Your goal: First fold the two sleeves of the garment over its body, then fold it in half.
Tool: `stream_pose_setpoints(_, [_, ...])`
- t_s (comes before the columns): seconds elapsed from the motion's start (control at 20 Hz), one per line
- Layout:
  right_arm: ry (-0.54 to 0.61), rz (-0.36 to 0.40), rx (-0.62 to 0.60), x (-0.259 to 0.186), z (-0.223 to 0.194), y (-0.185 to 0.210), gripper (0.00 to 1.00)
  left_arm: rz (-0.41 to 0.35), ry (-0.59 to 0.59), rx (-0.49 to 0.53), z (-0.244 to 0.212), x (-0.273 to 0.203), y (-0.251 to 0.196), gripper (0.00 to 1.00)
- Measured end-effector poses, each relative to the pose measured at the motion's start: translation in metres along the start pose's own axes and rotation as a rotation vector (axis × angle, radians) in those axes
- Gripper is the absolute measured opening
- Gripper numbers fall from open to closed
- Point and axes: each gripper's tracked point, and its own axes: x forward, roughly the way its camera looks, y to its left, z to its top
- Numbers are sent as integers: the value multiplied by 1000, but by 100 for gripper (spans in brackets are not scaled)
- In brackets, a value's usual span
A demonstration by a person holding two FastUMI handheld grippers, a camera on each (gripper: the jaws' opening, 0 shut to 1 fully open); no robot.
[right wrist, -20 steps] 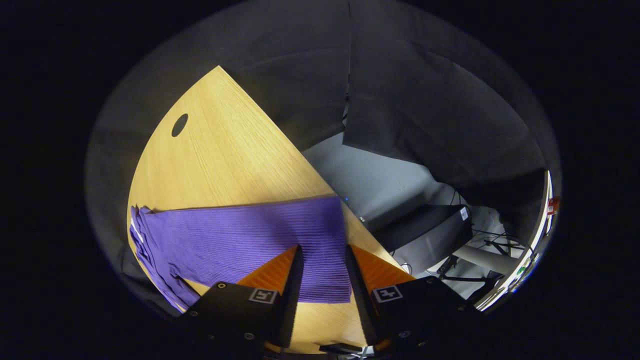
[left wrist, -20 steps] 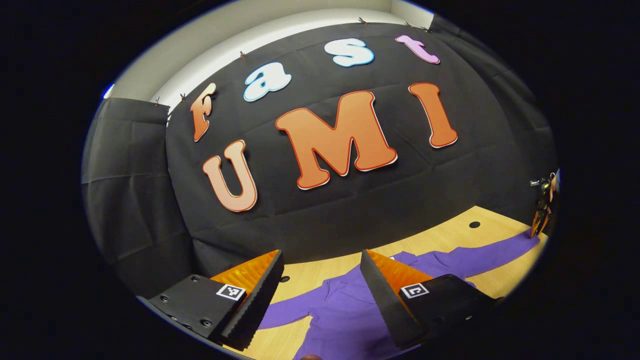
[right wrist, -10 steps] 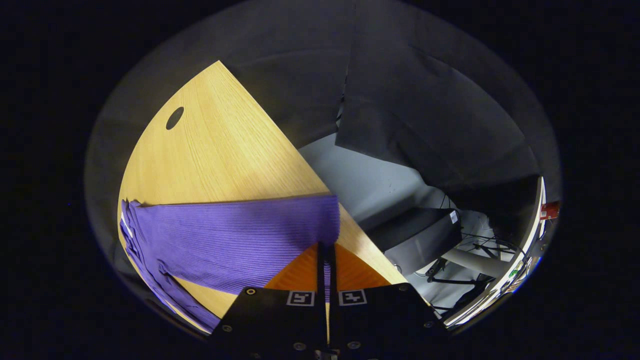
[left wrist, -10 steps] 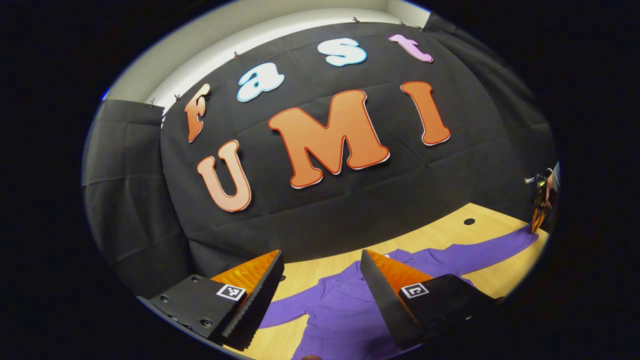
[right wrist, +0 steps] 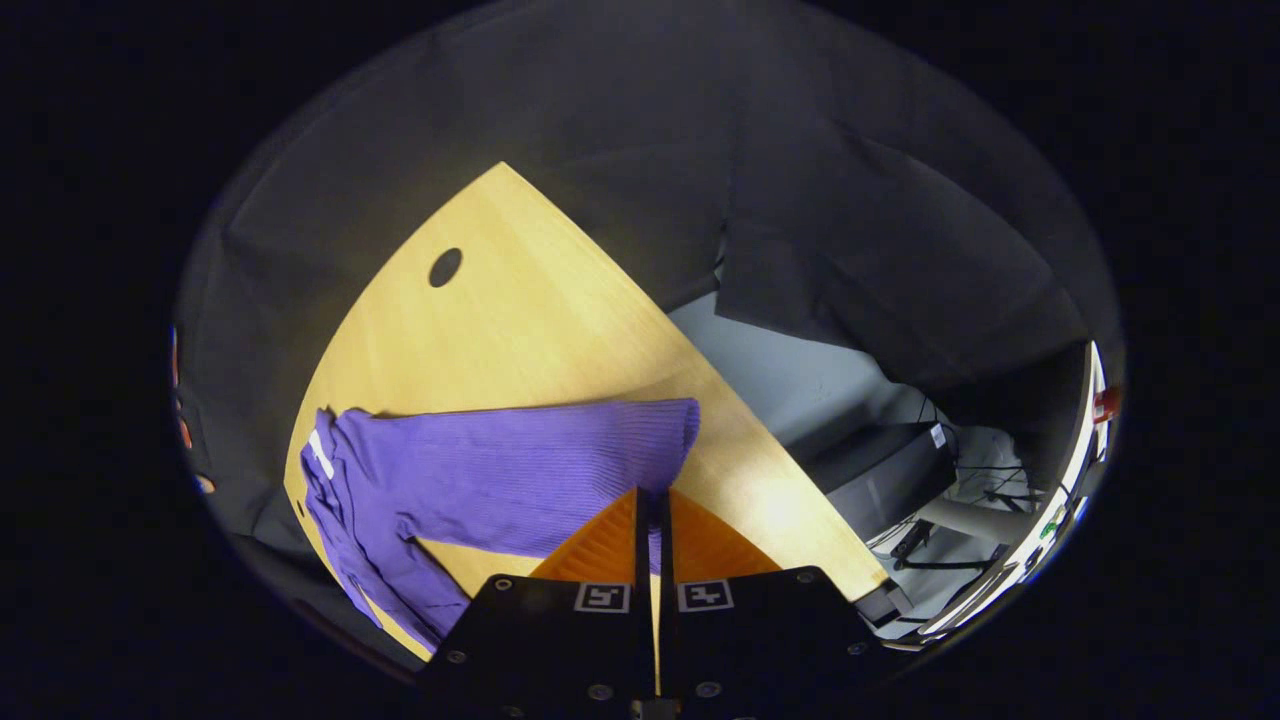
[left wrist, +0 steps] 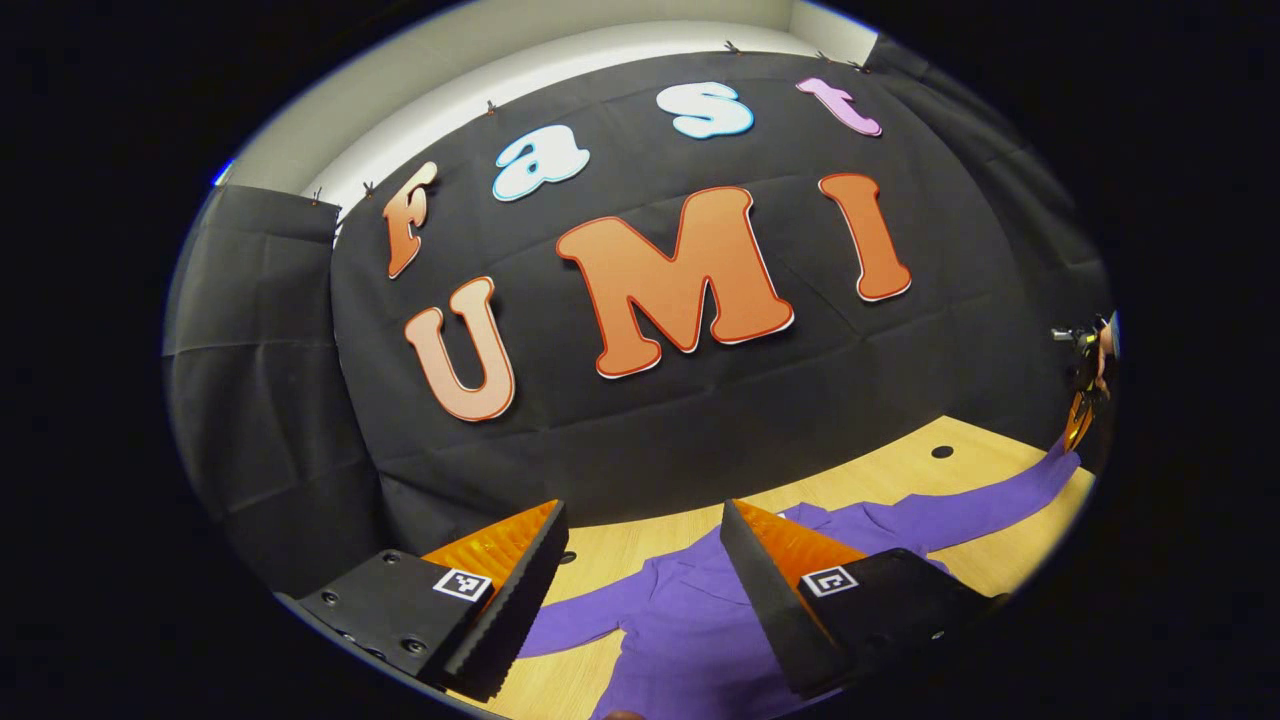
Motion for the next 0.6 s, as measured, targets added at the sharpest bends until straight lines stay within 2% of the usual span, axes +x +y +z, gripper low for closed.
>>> stream_pose_setpoints(0.6, [-121, 36, -156, -107, -34, 119, 3, -20, -43, -111, -5, 9, 24, 96])
